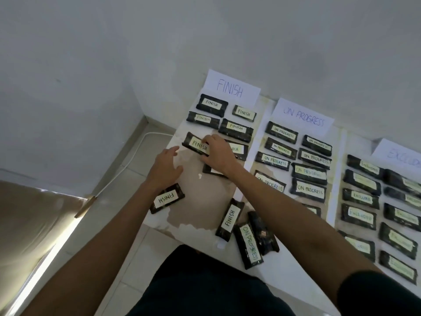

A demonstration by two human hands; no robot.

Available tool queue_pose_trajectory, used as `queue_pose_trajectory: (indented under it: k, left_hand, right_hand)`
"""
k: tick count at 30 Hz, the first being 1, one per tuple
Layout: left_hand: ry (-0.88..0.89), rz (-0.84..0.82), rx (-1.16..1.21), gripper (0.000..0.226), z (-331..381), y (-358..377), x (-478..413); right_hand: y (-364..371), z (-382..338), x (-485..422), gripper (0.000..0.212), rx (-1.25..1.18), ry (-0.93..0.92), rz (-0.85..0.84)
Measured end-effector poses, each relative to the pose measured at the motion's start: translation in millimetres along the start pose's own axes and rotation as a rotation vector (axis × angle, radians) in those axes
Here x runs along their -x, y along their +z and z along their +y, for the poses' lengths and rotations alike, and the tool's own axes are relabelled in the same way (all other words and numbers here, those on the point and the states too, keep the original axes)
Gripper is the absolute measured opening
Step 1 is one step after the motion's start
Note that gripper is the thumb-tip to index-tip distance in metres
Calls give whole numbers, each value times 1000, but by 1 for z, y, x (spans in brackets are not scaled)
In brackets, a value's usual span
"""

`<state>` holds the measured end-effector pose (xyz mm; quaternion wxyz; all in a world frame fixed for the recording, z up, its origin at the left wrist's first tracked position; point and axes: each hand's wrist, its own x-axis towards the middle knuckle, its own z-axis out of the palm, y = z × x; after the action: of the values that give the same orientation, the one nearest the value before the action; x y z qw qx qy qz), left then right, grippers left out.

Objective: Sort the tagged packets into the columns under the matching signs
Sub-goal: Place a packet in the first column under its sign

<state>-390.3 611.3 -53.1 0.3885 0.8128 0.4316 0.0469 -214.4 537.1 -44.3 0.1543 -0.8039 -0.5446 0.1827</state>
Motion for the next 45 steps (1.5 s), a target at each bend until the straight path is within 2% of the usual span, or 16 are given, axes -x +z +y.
queue_pose_trajectory:
  k: [4,9,14,17,22,25,28,32,37,41,45]
  left_hand:
    - [-8,-63,-96,60,-11,6,-28]
    - [24,-88,-163,40,-26,14,-39]
    - [36,-111,-183,28,-35,7,-18]
    - [39,-132,-234,40,-37,-1,9]
    - [30,-309,-434,61,-45,3,44]
    - [20,-326,-476,62,-45,10,52]
    - [15,-312,-500,51,-42,11,52]
    - [-75,-197,-253,23,-31,4,50]
    - [-313,96,246,25,-16,-7,44]
    - [-399,204,505,28,-14,-2,22]
    - [-418,260,565,22,-12,4,-7]
  right_hand:
    - [12,1,-41,45,60,-8,-16]
    - [31,10,-63,43,154,-11,-81]
    - [33,9,-61,45,136,-19,-99]
    - [32,5,-53,50,115,-31,-87]
    - [25,-6,-25,47,50,-52,-27]
    - [19,-10,-2,45,-31,-63,12]
    - [12,-15,19,43,-101,-70,3]
    - [4,-19,40,35,-226,-90,-15]
    - [3,-27,53,31,-359,-26,-53]
    - [10,-26,50,39,-325,-34,-107]
    - [26,-27,32,53,-146,-81,-96]
